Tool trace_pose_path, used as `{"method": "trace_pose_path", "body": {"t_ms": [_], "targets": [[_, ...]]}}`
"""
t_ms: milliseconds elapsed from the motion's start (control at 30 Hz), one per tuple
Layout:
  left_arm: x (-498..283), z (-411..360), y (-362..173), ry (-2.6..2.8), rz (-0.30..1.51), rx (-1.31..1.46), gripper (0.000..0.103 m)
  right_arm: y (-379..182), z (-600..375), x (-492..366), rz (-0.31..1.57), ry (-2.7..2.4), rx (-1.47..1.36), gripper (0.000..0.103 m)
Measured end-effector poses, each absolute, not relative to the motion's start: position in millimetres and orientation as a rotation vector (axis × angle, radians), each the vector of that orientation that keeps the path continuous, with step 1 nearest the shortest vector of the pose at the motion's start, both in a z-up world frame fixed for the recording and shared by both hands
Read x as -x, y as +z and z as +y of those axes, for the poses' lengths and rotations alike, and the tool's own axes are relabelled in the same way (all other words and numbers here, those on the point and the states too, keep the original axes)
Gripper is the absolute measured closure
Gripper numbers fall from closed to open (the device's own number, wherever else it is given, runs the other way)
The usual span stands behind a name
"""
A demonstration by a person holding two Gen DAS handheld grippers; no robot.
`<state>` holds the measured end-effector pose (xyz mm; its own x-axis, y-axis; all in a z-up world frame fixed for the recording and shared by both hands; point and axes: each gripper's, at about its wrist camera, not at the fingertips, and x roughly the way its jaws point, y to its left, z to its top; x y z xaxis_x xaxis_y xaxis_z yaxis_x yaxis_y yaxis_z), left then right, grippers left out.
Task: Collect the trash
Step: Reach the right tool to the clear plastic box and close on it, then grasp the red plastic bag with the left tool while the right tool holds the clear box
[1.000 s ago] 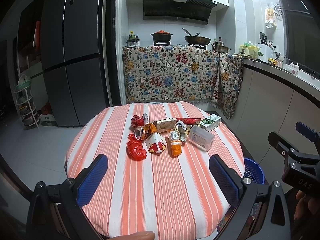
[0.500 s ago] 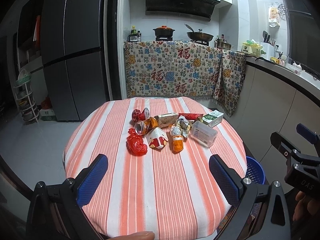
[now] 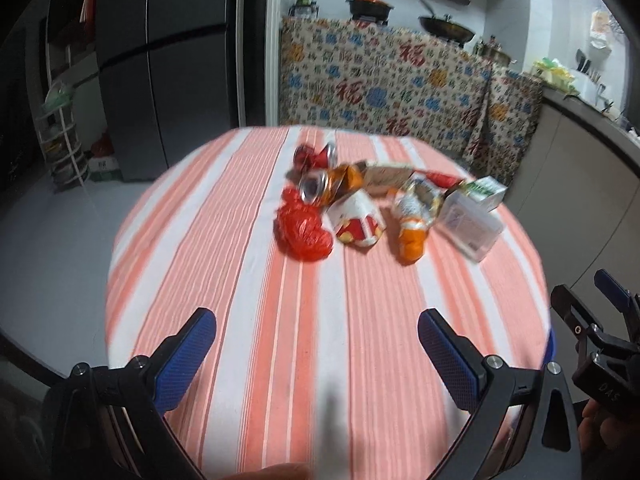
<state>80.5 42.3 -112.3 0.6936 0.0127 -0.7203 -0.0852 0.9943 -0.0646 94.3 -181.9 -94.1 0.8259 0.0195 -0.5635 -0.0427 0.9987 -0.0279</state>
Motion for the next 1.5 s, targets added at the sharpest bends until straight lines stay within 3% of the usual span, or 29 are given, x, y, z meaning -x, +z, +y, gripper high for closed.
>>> {"method": "trace_pose_path", "body": {"t_ms": [333, 533, 833, 1100, 1167, 1200, 1267, 1300, 1333, 1400, 1500], "targets": [[-146.4, 55.7, -179.4, 0.093, 0.962, 0.078, 0.000, -173.6, -191.7, -152.7, 0.874, 0.103, -0.007, 0.000], [-164.3, 63.9, -192.3, 0.132, 0.970, 0.053, 0.000, -190.7, -191.7, -165.4, 0.924, 0.101, 0.022, 0.000], [-161.5, 72.1, -192.8, 0.143, 0.945, 0.057, 0.000, -190.1, -192.7, -194.6, 0.958, 0.152, 0.067, 0.000], [-168.8, 67.8, -193.9, 0.143, 0.947, 0.055, 0.000, -153.0, -205.8, -238.8, 0.841, 0.144, 0.173, 0.001], [-169.4, 66.7, -193.9, 0.144, 0.947, 0.055, 0.000, -154.1, -203.6, -252.6, 0.856, 0.158, 0.195, 0.005], [-170.0, 66.8, -193.7, 0.143, 0.947, 0.056, 0.000, -156.6, -202.4, -258.9, 0.867, 0.167, 0.202, 0.013], [-169.7, 66.9, -194.1, 0.143, 0.947, 0.056, 0.000, -164.8, -201.9, -267.0, 0.909, 0.189, 0.191, 0.033], [-169.4, 67.0, -194.2, 0.143, 0.947, 0.056, 0.000, -167.7, -203.7, -268.9, 0.931, 0.202, 0.162, 0.052], [-169.1, 66.5, -194.4, 0.143, 0.947, 0.056, 0.000, -167.4, -206.7, -267.9, 0.938, 0.207, 0.123, 0.060], [-170.1, 66.0, -194.4, 0.143, 0.947, 0.056, 0.000, -163.4, -211.9, -257.7, 0.939, 0.223, 0.032, 0.068], [-169.7, 66.1, -194.8, 0.143, 0.947, 0.056, 0.000, -161.9, -226.6, -237.9, 0.990, 0.316, -0.251, 0.068]]}}
